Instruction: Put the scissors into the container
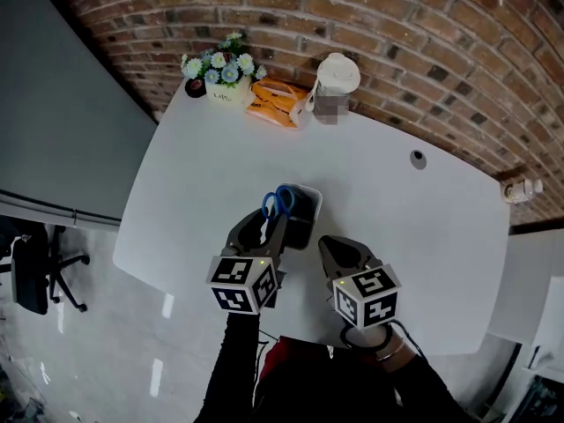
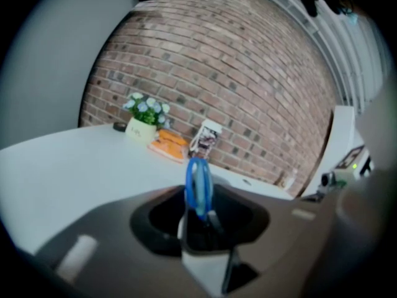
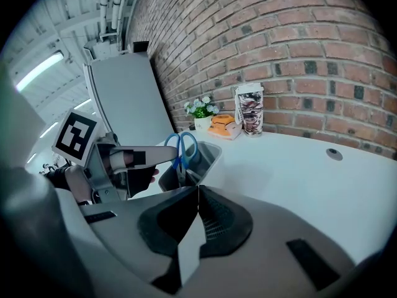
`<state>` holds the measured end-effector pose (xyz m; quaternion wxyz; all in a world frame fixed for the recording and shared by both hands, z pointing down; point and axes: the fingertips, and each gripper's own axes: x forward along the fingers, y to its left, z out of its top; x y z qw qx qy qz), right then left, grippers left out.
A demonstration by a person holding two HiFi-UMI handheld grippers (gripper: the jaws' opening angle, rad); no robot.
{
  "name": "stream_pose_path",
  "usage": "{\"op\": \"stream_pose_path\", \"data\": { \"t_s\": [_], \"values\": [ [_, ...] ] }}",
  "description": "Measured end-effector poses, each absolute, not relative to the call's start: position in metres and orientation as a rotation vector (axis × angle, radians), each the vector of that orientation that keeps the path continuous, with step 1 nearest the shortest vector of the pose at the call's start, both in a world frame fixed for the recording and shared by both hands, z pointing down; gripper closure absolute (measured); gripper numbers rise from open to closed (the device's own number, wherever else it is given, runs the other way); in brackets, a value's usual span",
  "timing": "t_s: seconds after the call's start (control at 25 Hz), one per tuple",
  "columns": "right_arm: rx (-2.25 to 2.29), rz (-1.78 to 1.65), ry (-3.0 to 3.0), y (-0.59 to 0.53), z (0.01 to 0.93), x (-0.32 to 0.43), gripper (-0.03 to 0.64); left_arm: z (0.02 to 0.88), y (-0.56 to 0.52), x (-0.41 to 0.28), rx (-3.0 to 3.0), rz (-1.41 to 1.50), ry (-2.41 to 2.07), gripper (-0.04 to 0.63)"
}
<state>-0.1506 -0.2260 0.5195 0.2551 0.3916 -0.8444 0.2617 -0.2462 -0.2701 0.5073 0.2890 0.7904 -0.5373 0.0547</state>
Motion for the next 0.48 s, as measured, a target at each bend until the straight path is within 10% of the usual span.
{"op": "stream_pose_path", "data": {
  "t_s": [0.48],
  "values": [
    [1.046, 0.703, -2.299, -0.207, 0.521, -0.154, 0.609, 0.514, -0.243, -0.251, 2.045, 0.106, -1.442, 0.462]
  ]
}}
